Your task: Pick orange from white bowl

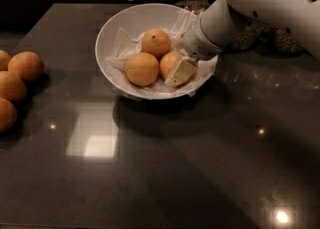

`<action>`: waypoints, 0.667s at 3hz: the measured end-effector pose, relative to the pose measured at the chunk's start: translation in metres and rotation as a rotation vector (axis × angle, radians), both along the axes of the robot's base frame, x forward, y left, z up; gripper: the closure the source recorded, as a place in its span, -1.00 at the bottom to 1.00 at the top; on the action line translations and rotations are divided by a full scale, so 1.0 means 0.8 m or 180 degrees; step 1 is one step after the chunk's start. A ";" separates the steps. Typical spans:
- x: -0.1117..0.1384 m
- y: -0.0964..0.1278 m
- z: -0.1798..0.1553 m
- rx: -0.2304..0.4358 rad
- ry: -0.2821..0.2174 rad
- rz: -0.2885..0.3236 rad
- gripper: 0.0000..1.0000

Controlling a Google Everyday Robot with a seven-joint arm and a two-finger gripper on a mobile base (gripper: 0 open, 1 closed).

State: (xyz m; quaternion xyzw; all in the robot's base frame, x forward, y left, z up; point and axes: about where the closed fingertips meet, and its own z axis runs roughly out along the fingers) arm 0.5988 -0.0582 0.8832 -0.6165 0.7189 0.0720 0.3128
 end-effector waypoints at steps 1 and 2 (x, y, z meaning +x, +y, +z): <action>0.005 0.003 -0.012 -0.0009 0.0050 0.0011 -0.46; 0.008 0.003 -0.022 -0.0010 0.0087 0.0005 -0.44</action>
Offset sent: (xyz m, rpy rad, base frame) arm 0.0123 -0.0013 -0.0293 -0.0023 0.0444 -0.0086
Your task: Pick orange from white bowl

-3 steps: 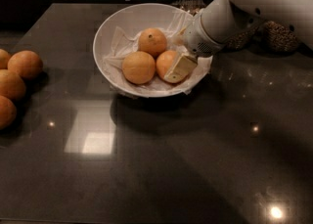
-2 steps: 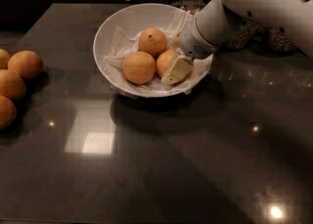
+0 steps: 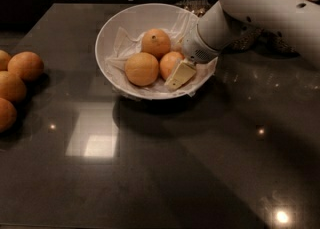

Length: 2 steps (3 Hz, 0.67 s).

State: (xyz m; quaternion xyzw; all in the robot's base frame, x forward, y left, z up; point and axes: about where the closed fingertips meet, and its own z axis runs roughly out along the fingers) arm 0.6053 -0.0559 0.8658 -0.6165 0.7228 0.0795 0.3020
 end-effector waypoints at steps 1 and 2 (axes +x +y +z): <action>0.004 -0.003 -0.013 0.0004 0.0055 -0.0031 -0.42; 0.006 -0.004 -0.017 0.0006 0.0072 -0.0039 -0.05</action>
Offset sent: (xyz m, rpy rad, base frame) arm 0.0095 -0.0091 -0.0211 0.0046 0.0370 -0.0273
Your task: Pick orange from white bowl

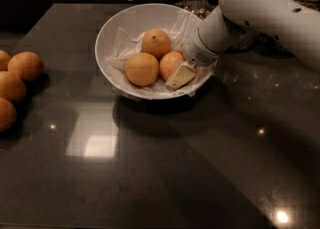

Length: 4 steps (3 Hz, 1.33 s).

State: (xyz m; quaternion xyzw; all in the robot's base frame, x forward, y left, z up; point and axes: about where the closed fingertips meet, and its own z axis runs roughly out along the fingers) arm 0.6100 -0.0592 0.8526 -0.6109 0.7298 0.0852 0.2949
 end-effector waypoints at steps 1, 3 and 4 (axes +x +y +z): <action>0.000 0.000 0.000 0.0000 0.0000 0.0000 0.42; 0.000 0.000 0.001 0.0003 0.0003 -0.0005 1.00; -0.002 -0.019 0.044 0.0140 -0.0142 -0.0081 1.00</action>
Offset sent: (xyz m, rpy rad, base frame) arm 0.0000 0.0000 0.0000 0.0000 0.0000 0.0001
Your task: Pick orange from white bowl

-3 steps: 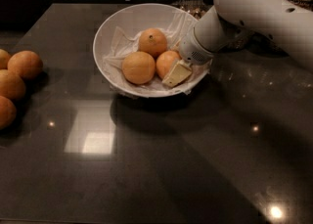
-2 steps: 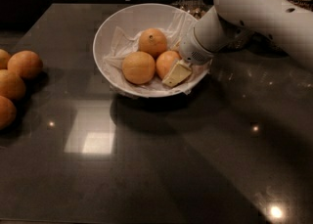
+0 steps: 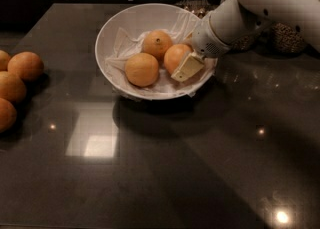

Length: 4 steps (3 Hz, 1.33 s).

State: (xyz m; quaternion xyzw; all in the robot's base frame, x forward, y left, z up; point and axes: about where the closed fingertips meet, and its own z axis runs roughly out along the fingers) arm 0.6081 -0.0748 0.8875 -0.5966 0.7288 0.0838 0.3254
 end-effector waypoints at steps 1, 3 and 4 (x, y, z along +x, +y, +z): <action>-0.006 -0.016 0.044 0.0122 -0.0146 -0.0010 1.00; -0.063 0.020 0.121 0.0267 -0.0443 0.0410 1.00; -0.063 0.020 0.121 0.0267 -0.0443 0.0410 1.00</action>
Offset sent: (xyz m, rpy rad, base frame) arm -0.0406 -0.0086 0.1108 0.1071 -0.1389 0.0789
